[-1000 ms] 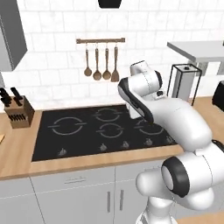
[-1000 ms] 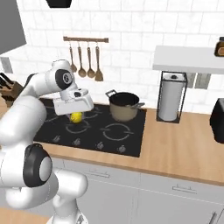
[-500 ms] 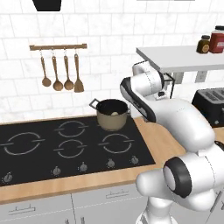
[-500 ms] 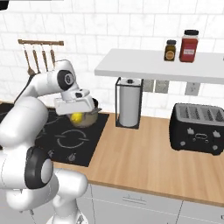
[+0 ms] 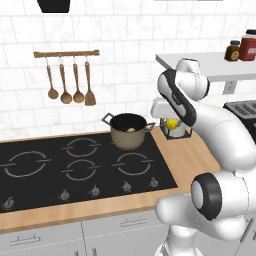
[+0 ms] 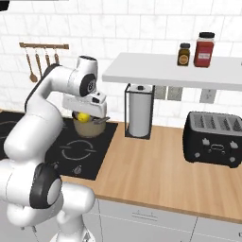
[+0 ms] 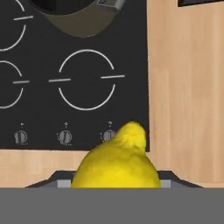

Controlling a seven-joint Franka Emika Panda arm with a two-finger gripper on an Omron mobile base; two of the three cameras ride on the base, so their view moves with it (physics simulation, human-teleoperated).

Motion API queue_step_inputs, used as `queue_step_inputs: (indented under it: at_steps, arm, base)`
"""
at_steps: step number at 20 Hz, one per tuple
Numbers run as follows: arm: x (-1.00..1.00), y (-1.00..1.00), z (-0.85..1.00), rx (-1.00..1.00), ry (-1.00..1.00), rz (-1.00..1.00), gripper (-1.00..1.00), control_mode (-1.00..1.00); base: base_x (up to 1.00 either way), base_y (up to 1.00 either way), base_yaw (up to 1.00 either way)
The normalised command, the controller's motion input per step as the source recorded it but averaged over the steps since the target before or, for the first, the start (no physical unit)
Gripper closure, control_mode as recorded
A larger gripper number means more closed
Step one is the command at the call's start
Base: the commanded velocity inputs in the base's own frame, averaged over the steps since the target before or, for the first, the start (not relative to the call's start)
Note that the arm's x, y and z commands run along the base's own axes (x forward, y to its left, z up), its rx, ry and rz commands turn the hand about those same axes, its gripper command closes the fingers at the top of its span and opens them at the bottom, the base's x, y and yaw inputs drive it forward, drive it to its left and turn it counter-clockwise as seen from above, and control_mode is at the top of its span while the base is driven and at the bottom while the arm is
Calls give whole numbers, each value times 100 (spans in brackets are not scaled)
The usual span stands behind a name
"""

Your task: Put the lemon and mushroom in the pot. Retrieve the spatula and lightly stir the vegetables in the pot.

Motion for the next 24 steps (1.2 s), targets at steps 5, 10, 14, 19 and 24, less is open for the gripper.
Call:
queue_step_inputs:
  at_steps: [5,10,14,19,24]
  arm:
    - [67,42,-2,13,-19,3,100,-100]
    - [100,32,-6,1,-3,0,100,-100]
    - [100,27,-28,-4,0,0,100,-100]
    - [91,20,-50,-8,0,0,100,-100]
    - [79,27,-73,-11,4,0,100,-100]
  base:
    - [0,0,0]
    - [0,0,0]
    - [0,0,0]
    - [0,0,0]
    - [0,0,0]
